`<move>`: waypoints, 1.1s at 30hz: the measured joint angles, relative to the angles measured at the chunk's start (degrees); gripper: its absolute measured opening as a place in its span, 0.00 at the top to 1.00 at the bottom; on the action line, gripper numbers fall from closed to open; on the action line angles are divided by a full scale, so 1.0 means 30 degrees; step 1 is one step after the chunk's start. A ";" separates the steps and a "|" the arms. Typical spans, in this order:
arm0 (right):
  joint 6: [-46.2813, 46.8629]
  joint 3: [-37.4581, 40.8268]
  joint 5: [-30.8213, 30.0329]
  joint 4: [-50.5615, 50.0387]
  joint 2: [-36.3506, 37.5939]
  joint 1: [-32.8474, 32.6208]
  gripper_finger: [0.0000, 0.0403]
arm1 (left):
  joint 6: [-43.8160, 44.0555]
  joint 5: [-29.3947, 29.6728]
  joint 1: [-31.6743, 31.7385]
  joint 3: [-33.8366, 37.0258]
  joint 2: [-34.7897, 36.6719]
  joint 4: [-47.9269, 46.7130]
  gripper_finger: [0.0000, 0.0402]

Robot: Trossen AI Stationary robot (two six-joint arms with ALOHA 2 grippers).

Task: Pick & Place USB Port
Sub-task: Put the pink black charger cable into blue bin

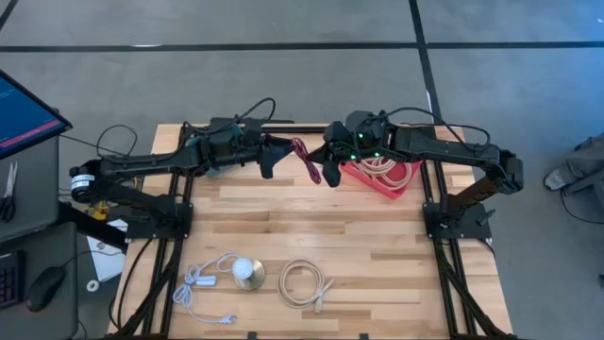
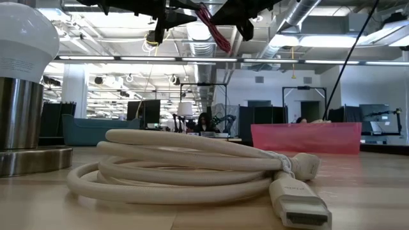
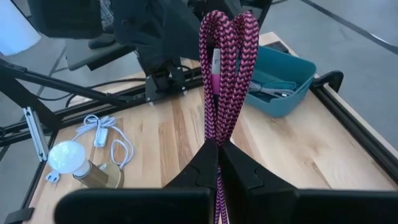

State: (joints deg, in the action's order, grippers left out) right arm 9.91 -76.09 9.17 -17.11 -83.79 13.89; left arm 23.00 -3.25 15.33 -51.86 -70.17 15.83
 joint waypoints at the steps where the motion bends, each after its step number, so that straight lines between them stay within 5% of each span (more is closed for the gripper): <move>1: 0.0000 0.0000 -0.0007 0.0062 0.0000 0.0000 1.00 | 0.0000 0.0000 0.0000 0.0000 0.0000 0.0023 0.67; 9: 0.0000 0.0000 0.0000 0.0054 0.0000 0.0000 1.00 | -0.0007 0.0000 0.0000 0.0000 0.0000 0.0205 0.70; 17: 0.0000 0.0015 -0.0007 0.0047 0.0000 0.0007 1.00 | -0.0003 -0.0007 0.0000 0.0000 0.0000 0.0356 0.97; 33: 0.0002 0.0033 -0.0022 -0.0745 0.0390 0.0616 0.87 | -0.1053 0.1120 0.0172 0.0000 0.0764 -0.0456 0.99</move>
State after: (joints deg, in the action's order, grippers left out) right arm 9.92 -76.00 9.10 -19.35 -82.62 15.74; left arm 19.84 0.11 15.85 -51.86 -67.88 14.46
